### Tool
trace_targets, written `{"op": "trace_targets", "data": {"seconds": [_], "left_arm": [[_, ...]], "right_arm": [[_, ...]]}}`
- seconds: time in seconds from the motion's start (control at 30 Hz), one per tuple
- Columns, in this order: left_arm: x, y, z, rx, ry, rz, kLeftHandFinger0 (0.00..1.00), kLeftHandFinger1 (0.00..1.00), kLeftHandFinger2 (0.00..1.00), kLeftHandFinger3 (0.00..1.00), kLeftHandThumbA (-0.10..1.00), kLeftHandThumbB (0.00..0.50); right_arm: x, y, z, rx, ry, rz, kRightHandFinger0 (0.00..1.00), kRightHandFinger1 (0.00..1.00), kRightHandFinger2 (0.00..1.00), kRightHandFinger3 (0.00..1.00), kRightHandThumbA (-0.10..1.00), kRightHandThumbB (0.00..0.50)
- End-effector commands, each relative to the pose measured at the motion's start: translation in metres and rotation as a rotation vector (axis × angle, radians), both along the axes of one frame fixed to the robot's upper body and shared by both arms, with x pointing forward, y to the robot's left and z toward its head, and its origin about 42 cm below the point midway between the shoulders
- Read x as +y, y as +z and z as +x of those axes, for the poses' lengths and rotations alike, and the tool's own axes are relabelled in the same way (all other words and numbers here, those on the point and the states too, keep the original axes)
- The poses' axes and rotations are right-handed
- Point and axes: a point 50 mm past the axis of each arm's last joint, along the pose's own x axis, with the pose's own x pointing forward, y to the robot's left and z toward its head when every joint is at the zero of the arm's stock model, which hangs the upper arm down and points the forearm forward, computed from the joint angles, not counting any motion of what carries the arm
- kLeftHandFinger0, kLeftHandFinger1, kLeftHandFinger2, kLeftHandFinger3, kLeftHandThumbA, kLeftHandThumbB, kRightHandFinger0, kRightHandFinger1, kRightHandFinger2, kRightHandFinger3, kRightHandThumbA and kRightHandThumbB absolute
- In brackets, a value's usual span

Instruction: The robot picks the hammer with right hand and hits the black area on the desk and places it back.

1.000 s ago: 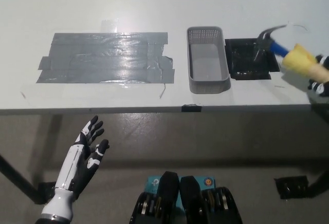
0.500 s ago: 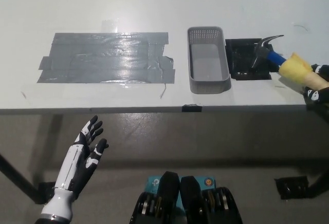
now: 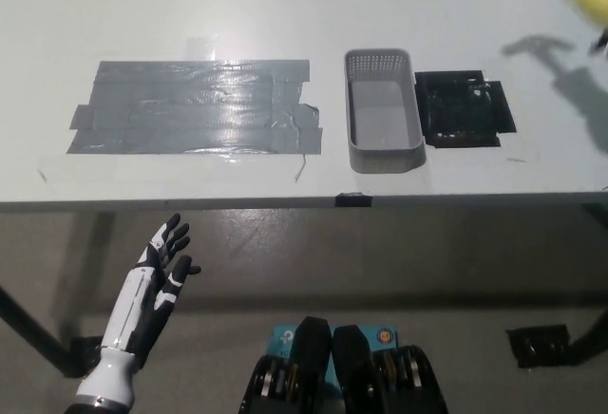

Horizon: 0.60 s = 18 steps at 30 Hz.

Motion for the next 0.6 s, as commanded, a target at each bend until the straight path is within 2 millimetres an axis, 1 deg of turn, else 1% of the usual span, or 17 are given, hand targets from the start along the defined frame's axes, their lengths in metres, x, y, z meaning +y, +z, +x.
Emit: {"op": "trace_targets", "data": {"seconds": [0.0, 0.07, 0.1, 0.13, 0.17, 0.2, 0.23, 0.27, 0.3, 0.33, 0.37, 0.4, 0.43, 0.47, 0.5, 0.53, 0.57], "left_arm": [[0.000, 0.015, 0.003, -0.074, -0.006, 0.008, 0.77, 0.95, 1.00, 1.00, 0.90, 0.003], [0.000, 0.015, 0.001, -0.070, -0.013, 0.010, 0.77, 0.96, 1.00, 1.00, 0.90, 0.000], [0.000, 0.015, 0.001, -0.070, -0.016, 0.010, 0.78, 0.96, 1.00, 1.00, 0.89, 0.000], [0.000, 0.015, 0.001, -0.075, -0.020, 0.010, 0.78, 0.96, 1.00, 1.00, 0.89, 0.000], [0.000, 0.015, 0.001, -0.077, -0.023, 0.009, 0.78, 0.96, 1.00, 1.00, 0.89, 0.000], [0.000, 0.015, 0.001, -0.075, -0.023, 0.010, 0.78, 0.96, 1.00, 1.00, 0.89, 0.000], [0.000, 0.015, 0.000, -0.074, -0.024, 0.009, 0.78, 0.96, 1.00, 1.00, 0.89, 0.000], [0.001, 0.015, 0.000, -0.075, -0.023, 0.007, 0.77, 0.96, 1.00, 1.00, 0.89, 0.003], [0.002, 0.015, 0.000, -0.075, -0.021, 0.008, 0.77, 0.96, 1.00, 1.00, 0.89, 0.008], [0.003, 0.016, -0.001, -0.075, -0.016, 0.010, 0.77, 0.95, 1.00, 1.00, 0.89, 0.008], [0.003, 0.016, -0.001, -0.076, -0.013, 0.011, 0.76, 0.95, 1.00, 1.00, 0.89, 0.012], [0.004, 0.015, -0.002, -0.077, -0.009, 0.012, 0.76, 0.95, 1.00, 1.00, 0.89, 0.011], [0.005, 0.015, -0.002, -0.076, -0.006, 0.018, 0.75, 0.94, 1.00, 1.00, 0.91, 0.026], [0.005, 0.015, -0.002, -0.078, -0.005, 0.020, 0.75, 0.94, 1.00, 1.00, 0.91, 0.026], [0.005, 0.015, -0.003, -0.078, -0.007, 0.024, 0.75, 0.94, 1.00, 1.00, 0.91, 0.018], [0.005, 0.015, -0.002, -0.082, -0.007, 0.023, 0.75, 0.94, 1.00, 1.00, 0.92, 0.008], [0.006, 0.015, -0.002, -0.082, -0.007, 0.022, 0.75, 0.94, 1.00, 1.00, 0.92, 0.006]], "right_arm": [[-0.007, 0.132, -0.018, -0.371, 0.017, 0.211, 0.10, 0.54, 0.82, 0.92, -0.10, 0.059], [-0.008, 0.121, -0.018, -0.365, 0.036, 0.198, 0.09, 0.53, 0.85, 0.92, -0.10, 0.085], [-0.008, 0.116, -0.018, -0.354, 0.030, 0.195, 0.09, 0.54, 0.86, 0.93, -0.10, 0.083], [0.001, 0.100, -0.018, -0.300, 0.002, 0.142, 0.12, 0.56, 0.89, 0.94, -0.10, 0.098], [0.004, 0.093, -0.020, -0.279, -0.003, 0.121, 0.13, 0.57, 0.90, 0.95, -0.10, 0.099], [0.008, 0.080, -0.020, -0.248, 0.010, 0.085, 0.14, 0.59, 0.92, 0.96, -0.10, 0.108], [0.012, 0.063, -0.021, -0.210, 0.030, 0.036, 0.14, 0.60, 0.96, 1.00, -0.10, 0.091], [0.015, 0.053, -0.022, -0.196, 0.041, -0.012, 0.15, 0.62, 0.97, 1.00, -0.10, 0.086], [0.018, 0.046, -0.022, -0.184, 0.047, -0.042, 0.16, 0.62, 0.97, 1.00, -0.10, 0.097], [0.028, 0.018, -0.021, -0.140, 0.061, -0.191, 0.15, 0.60, 0.94, 1.00, -0.10, 0.107], [0.030, 0.010, -0.020, -0.120, 0.063, -0.217, 0.16, 0.61, 0.95, 1.00, -0.10, 0.119], [0.033, 0.000, -0.019, -0.095, 0.064, -0.239, 0.17, 0.63, 0.96, 1.00, -0.10, 0.117], [0.032, -0.025, -0.014, -0.041, 0.099, -0.290, 0.21, 0.68, 0.99, 1.00, -0.10, 0.130], [0.032, -0.035, -0.013, -0.023, 0.103, -0.333, 0.23, 0.70, 1.00, 1.00, -0.10, 0.129], [0.033, -0.056, -0.013, 0.015, 0.099, -0.406, 0.24, 0.72, 1.00, 1.00, -0.10, 0.129], [0.033, -0.072, -0.014, 0.043, 0.102, -0.452, 0.19, 0.61, 0.90, 0.98, -0.10, 0.137], [0.032, -0.078, -0.015, 0.051, 0.106, -0.473, 0.16, 0.56, 0.85, 0.95, -0.10, 0.144]]}}
